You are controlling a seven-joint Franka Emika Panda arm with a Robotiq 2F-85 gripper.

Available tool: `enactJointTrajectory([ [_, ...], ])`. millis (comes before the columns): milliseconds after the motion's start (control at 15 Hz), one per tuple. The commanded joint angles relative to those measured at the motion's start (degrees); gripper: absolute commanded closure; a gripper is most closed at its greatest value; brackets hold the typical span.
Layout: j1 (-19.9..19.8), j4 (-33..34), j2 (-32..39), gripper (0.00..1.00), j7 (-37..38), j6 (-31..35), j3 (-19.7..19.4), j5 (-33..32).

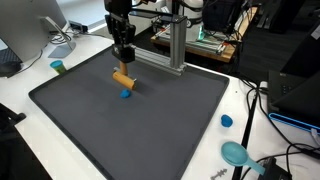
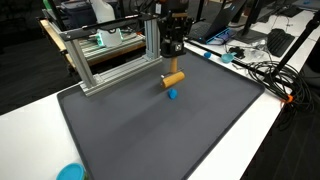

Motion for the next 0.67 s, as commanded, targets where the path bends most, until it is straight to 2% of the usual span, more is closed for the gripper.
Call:
enactJointTrajectory([
  [0, 0.5, 0.3, 0.7, 0.78, -1.5, 1.4, -1.3, 2.0],
  [600, 0.5, 1.2, 3.4, 0.78, -3.4, 3.6, -2.1, 4.4],
])
